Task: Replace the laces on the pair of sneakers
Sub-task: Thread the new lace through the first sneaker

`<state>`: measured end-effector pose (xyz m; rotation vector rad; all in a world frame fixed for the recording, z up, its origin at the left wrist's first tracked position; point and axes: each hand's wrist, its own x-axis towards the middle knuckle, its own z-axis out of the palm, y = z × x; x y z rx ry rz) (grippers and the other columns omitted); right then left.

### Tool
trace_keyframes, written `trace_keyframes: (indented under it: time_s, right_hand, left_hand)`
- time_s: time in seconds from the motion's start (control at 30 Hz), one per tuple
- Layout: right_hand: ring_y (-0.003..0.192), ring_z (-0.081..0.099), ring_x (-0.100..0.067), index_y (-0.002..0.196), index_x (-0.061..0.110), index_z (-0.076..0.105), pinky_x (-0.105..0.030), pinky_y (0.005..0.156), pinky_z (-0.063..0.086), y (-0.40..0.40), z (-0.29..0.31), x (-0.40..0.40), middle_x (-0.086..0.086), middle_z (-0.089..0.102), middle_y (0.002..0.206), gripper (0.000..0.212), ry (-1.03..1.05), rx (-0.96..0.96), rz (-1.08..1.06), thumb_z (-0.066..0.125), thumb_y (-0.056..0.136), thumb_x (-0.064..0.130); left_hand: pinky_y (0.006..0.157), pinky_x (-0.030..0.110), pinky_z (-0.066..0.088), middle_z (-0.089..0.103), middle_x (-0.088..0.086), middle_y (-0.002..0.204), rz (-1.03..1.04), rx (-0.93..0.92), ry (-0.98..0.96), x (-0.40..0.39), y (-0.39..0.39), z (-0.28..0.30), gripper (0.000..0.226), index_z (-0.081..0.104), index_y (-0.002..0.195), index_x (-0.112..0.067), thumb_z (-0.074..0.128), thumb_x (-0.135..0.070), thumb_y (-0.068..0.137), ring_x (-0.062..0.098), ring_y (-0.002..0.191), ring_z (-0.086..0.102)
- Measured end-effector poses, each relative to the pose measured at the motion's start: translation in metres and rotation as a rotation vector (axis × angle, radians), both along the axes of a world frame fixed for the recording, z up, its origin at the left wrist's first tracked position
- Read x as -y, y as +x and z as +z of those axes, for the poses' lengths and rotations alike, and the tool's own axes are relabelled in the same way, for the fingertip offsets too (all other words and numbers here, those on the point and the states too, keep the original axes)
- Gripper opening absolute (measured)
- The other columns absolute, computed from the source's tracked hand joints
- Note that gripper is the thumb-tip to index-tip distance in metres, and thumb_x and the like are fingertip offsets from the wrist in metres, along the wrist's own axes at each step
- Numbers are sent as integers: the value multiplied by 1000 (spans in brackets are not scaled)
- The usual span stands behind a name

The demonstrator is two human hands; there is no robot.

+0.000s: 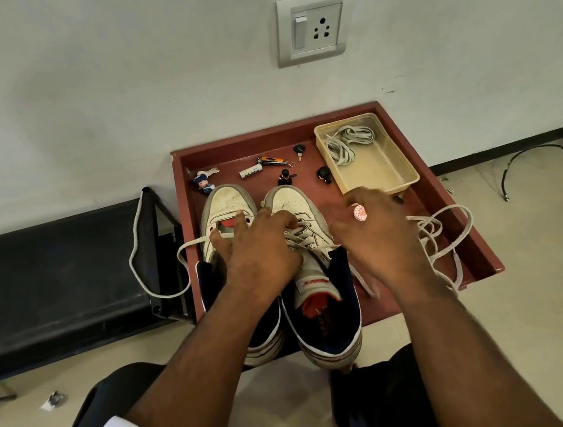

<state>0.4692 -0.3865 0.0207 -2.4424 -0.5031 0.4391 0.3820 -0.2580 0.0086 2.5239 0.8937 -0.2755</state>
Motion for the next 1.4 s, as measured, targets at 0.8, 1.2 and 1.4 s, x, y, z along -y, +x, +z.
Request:
trace_keyframes:
  time_s: [0.8,1.2,1.4]
  right_hand:
    - [76,70,-15,94,19,77,-34,78,58,6,-27,0,3,73,80,16,71,-308,88,66,88,10]
    - [74,65,-13,105,19,74,-29,69,53,8,-29,-1,2,71,88,18,37,-385,131,61,93,16]
    - [80,70,-25,96,17,76,-37,74,58,4,-25,0,-6,73,82,18,69,-380,156,61,92,9]
  left_hand:
    - [108,74,-8,21,3,162,-172,-144,366,33,21,0,31,59,126,-33,53,-32,95,39,150,-1]
    - [109,73,-5,22,-8,160,103,29,79,-9,2,19,23,62,108,-40,64,-38,85,30,151,1]
    - [103,75,-12,11,1,164,-96,-153,306,23,15,4,19,64,110,-35,60,-38,92,39,150,-7]
